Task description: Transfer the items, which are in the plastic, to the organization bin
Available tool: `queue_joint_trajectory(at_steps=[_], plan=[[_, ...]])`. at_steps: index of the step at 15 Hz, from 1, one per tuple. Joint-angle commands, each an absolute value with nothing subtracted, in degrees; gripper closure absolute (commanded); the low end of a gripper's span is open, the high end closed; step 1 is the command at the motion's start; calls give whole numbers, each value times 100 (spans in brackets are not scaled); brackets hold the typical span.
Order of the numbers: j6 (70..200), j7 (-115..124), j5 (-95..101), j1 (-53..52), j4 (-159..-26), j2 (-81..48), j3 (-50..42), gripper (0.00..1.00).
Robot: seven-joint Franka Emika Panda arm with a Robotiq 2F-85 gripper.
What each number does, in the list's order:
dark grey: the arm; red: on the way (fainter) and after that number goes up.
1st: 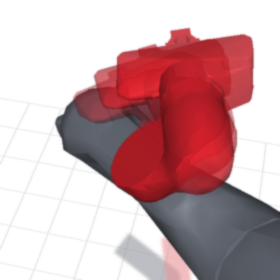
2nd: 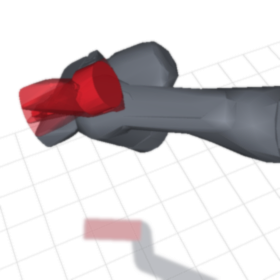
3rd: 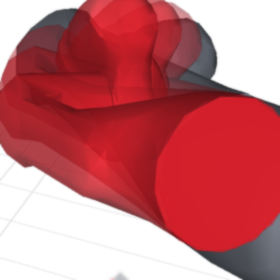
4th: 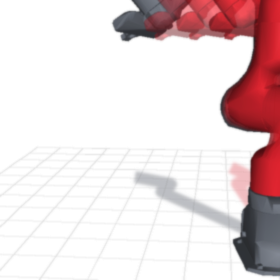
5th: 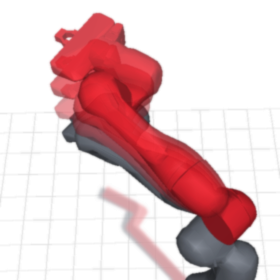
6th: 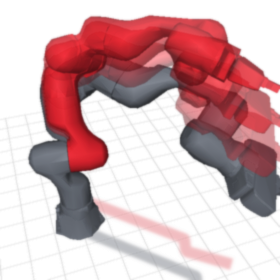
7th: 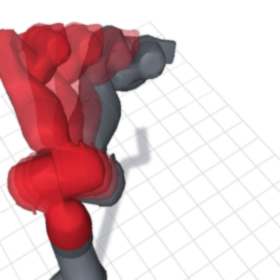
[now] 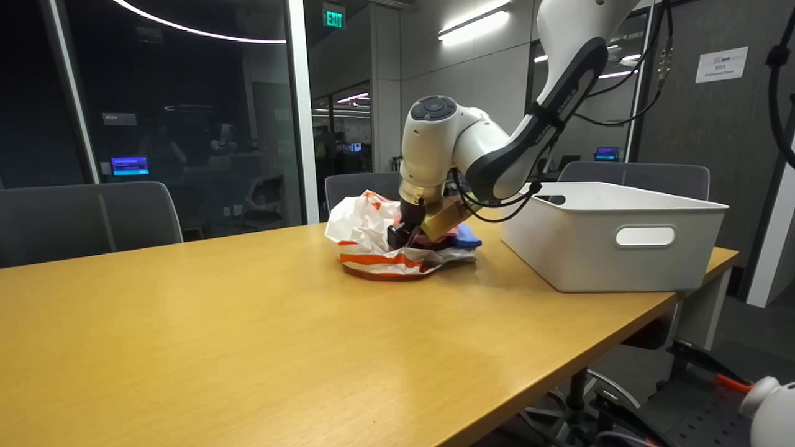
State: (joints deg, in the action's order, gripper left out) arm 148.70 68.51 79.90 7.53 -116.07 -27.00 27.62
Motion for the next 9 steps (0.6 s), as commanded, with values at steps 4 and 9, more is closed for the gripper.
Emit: queue_joint_trajectory(at_steps=[4,9], plan=[[15790,5986,6670,92,-11827,-2352,1899,79],[15778,4266,4551,440,-12362,-1617,2332,100]])
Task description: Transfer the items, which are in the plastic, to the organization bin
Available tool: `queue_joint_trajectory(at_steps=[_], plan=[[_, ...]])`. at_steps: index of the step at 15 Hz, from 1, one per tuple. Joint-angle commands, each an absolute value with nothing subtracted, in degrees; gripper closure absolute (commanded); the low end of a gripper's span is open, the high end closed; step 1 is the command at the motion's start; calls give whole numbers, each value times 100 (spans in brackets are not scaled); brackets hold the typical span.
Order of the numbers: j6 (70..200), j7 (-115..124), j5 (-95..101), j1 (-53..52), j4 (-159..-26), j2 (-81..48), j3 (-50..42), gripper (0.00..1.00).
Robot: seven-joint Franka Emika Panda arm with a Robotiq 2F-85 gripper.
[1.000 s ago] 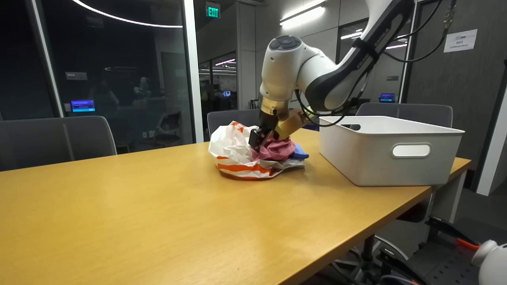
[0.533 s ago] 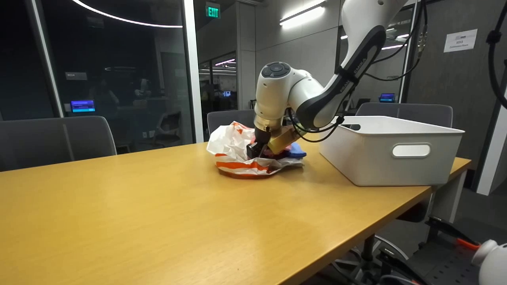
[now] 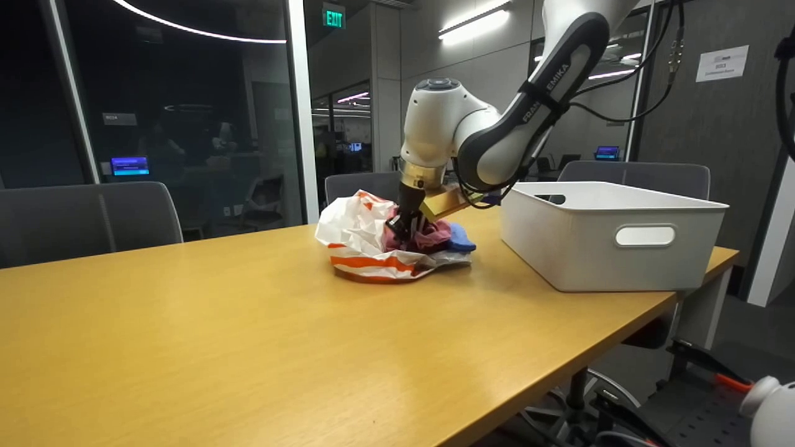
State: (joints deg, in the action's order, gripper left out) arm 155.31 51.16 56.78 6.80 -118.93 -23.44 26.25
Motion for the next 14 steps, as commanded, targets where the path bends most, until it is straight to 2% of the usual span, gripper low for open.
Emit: queue_joint_trajectory(at_steps=[1,2,3,8,14], plan=[[15788,4068,4236,247,-12429,-1374,2125,97],[15759,3906,4000,38,-12554,-1086,1941,97],[15570,4028,4259,569,-12552,-995,2502,97],[15291,4348,4759,457,-12447,-171,2142,97],[14676,5148,5624,851,-12311,617,1651,96]])
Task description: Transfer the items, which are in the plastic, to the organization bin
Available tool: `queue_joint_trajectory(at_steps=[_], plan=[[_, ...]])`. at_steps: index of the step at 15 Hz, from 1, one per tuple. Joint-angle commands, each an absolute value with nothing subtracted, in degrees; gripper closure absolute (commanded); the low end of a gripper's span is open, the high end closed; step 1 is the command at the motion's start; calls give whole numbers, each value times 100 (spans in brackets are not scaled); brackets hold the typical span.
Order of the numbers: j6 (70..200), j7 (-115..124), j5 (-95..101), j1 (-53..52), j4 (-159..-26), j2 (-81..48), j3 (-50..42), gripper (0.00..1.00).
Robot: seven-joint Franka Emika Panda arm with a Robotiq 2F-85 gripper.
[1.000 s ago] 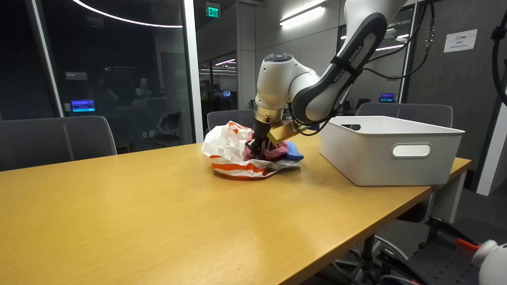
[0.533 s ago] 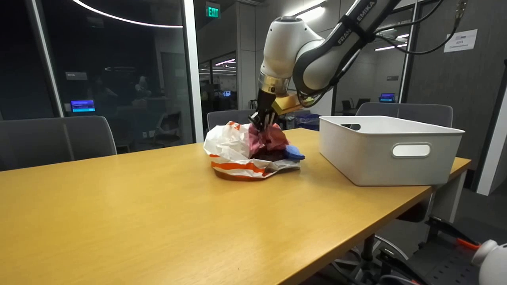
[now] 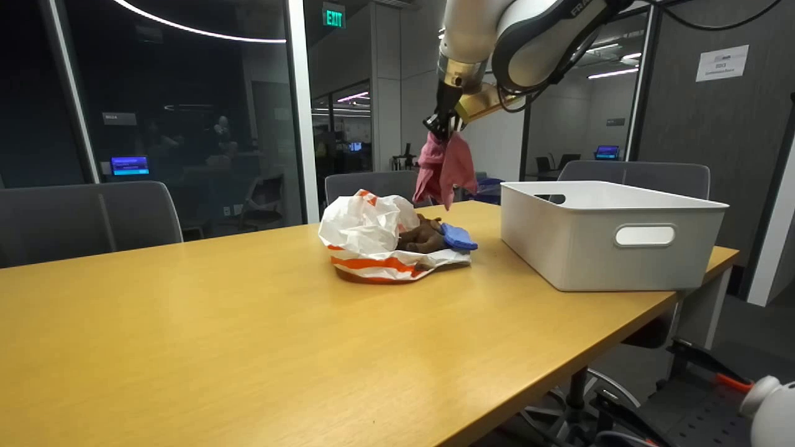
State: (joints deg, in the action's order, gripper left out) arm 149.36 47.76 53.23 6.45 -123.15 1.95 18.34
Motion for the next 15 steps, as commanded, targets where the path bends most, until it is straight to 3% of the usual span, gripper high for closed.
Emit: queue_joint_trajectory(at_steps=[1,6,13,14,15], plan=[[14589,5197,5641,955,-12307,733,1555,96],[13820,5576,5927,850,-12330,1259,615,96],[12280,4928,5229,432,-13284,1484,402,95],[12197,4987,5148,363,-13438,1452,443,67],[12183,5014,5052,287,-13549,1433,456,66]])
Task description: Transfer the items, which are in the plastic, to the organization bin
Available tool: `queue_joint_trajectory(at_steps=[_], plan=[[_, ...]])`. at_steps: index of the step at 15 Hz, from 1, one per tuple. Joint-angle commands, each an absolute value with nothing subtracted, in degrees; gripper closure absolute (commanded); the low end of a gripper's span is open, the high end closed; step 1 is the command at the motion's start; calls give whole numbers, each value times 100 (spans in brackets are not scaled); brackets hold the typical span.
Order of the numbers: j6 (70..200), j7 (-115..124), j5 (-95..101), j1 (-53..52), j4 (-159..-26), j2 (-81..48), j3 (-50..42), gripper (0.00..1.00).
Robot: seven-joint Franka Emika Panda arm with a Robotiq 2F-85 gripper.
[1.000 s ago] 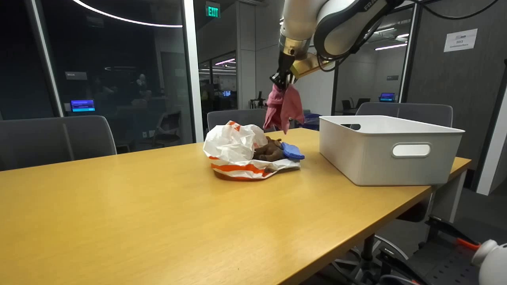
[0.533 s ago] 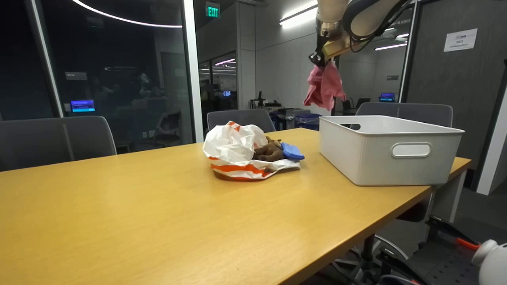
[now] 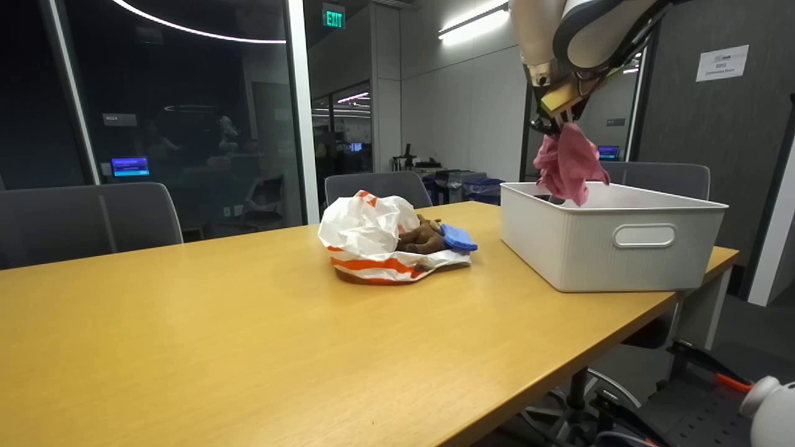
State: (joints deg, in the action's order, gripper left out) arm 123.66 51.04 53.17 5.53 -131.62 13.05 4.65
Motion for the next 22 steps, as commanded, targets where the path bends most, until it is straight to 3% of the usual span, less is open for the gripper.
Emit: queue_joint_trajectory(at_steps=[1,5,9,15,22], plan=[[12148,5056,5015,222,-13626,1422,477,61],[12231,5293,5300,77,-13673,1499,554,30],[13107,5337,4611,-247,-13610,1495,615,1],[14214,5632,3633,-636,-13459,722,1156,0],[14098,6971,4813,-843,-12649,-725,1197,0]])
